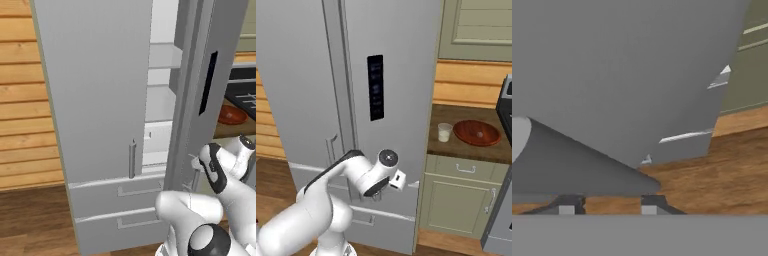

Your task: Grab a lemon wedge from the fridge and one ice cube from the ice bowl, and put them in the glass of lemonade.

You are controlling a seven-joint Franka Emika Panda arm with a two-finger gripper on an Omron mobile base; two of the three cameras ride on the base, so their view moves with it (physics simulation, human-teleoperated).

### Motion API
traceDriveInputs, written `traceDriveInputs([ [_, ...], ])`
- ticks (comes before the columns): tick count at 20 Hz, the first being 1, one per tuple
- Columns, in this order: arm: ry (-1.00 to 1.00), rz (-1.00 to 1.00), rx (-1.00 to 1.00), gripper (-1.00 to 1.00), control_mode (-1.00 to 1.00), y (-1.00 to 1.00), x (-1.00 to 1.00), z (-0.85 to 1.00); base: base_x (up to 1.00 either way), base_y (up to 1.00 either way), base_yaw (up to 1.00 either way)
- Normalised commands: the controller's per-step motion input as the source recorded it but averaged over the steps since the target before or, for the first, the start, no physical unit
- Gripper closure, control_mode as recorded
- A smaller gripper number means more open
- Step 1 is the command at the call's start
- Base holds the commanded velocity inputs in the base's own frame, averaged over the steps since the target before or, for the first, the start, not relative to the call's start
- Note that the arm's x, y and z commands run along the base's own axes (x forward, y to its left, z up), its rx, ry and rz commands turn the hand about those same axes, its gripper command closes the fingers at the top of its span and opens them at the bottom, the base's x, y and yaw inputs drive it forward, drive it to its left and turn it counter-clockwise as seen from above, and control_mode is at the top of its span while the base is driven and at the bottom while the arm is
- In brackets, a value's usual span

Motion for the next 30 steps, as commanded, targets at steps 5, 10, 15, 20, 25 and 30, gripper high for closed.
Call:
traceDriveInputs([
  [5,0.00,-0.14,0.13,-1.00,-1.00,-0.95,-0.71,0.01,0.00,0.00,0.00],
  [10,-0.05,-0.03,0.03,-1.00,-1.00,-0.20,-0.58,0.58,0.00,0.00,0.00],
  [15,-0.26,0.00,-0.03,-1.00,-1.00,0.27,-0.84,1.00,0.00,0.00,0.00],
  [20,-0.16,-0.01,-0.17,-1.00,-1.00,0.78,-0.52,1.00,0.00,0.00,0.00],
  [25,0.00,-0.02,-0.22,-1.00,-1.00,0.89,0.00,0.95,0.00,0.00,0.00],
  [30,0.11,0.00,-0.28,-1.00,-1.00,0.93,0.00,0.98,0.00,0.00,0.00],
])
